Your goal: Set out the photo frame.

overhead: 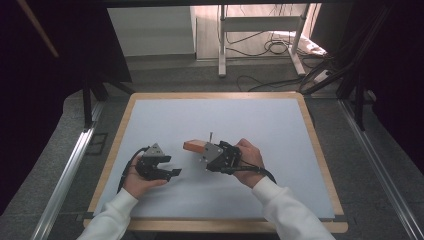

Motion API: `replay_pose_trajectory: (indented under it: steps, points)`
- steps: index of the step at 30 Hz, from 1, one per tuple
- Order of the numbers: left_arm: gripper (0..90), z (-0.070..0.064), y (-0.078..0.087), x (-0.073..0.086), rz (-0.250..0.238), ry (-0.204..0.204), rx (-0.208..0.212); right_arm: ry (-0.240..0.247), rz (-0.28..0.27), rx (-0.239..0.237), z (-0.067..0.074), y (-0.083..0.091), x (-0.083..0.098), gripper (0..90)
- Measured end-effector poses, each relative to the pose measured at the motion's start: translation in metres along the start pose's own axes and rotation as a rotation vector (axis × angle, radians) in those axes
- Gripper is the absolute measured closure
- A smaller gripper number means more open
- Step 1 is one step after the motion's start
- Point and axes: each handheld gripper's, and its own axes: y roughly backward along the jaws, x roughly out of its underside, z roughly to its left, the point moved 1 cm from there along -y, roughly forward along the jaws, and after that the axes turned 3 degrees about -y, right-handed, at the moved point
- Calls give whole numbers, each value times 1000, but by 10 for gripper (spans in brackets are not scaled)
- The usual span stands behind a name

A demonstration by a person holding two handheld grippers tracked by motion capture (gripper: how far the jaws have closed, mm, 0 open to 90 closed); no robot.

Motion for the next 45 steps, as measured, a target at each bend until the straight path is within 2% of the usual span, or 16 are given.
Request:
replay_pose_trajectory:
  steps: [11, 19, 31, 39, 45]
  points:
    - [304, 2, 2, 0, -6, -1, -6, -20, -33, -22, -18, -2, -9, 694]
    - [303, 2, 3, 0, -10, 6, -12, -35, -67, -47, -15, 13, -10, 693]
    - [303, 2, 4, 0, -17, 3, -17, -62, -140, -132, -5, 45, -7, 692]
    - [302, 2, 3, 0, -15, 1, -15, -78, -168, -177, 1, 52, -4, 692]
    - [301, 1, 3, 0, -12, 1, -16, -117, -175, -217, -2, 46, 3, 691]
